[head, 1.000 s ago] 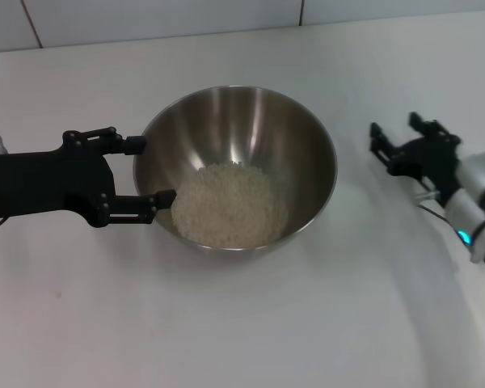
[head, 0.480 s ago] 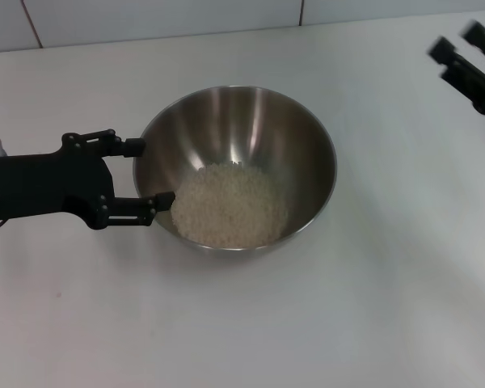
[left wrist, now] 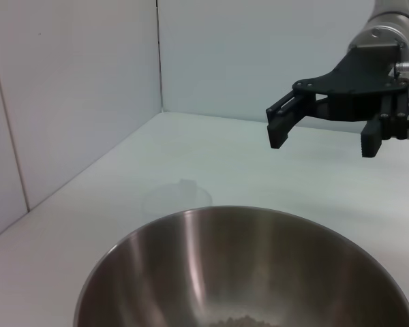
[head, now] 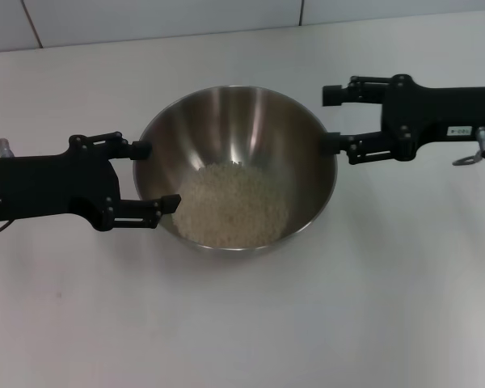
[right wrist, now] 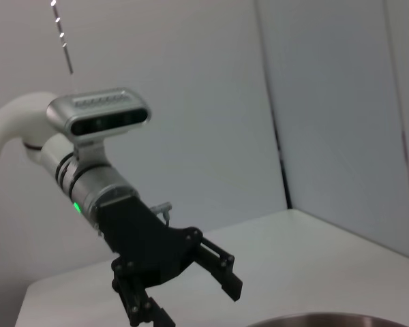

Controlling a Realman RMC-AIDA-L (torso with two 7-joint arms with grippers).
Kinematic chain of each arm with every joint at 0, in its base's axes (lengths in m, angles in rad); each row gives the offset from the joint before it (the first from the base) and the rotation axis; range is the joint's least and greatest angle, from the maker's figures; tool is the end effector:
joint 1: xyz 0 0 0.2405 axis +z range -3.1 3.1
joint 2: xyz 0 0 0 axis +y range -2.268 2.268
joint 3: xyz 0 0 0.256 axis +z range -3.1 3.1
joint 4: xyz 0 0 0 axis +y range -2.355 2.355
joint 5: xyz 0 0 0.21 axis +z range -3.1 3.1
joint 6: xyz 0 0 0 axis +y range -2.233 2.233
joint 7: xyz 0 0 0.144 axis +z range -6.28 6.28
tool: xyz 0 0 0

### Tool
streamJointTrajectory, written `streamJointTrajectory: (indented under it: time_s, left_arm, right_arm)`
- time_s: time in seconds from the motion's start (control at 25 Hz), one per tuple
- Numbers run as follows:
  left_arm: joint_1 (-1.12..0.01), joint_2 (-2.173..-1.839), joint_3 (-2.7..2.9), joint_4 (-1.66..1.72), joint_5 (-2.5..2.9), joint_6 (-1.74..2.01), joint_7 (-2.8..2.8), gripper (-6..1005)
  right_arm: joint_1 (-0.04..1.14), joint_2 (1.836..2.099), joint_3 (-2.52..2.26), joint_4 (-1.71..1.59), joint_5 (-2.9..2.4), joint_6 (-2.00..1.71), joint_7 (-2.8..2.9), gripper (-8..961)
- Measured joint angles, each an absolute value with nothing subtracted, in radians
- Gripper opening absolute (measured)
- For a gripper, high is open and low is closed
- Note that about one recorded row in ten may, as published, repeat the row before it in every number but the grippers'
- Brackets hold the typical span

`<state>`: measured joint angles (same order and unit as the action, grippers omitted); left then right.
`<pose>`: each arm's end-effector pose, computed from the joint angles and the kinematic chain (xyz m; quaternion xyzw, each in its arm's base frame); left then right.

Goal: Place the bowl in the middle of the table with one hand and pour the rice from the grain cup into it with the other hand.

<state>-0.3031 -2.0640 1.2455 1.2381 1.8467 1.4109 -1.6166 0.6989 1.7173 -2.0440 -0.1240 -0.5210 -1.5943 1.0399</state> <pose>-0.2096 0.3174 0.0102 -0.9750 -0.0970 -0.1415 0.1411 0.2581 0.3481 0.0450 -0.9407 0.1342 0.2984 0.0899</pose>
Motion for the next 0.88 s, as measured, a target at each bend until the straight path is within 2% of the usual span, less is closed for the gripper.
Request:
streamJointTrajectory:
  time_s: [0.32,0.6,0.76,0.88]
  left_arm:
    - [-0.304,-2.063,1.245,1.246,1.862,1.414,-1.622,864]
    - [-0.307,-2.063,1.255,1.249,1.875,1.416,-1.634,864]
    - [-0.310,-2.063,1.256,1.250,1.876,1.416,-1.635,864]
    - [-0.311,-2.063,1.256,1.250,1.876,1.416,-1.635,864]
  right_arm:
    - [0.766,1.673,-2.041,-0.129,-0.608,-1.562,1.110,828]
    - [0.827,1.648,-2.039,-0.182,-0.776,-1.507,1.227,828]
    - [0.816,1.632,-1.967,-0.262,-0.867,-1.478,1.274,828]
    - [0.758,1.631,-1.800,-0.392,-1.062,-1.442,1.347,828]
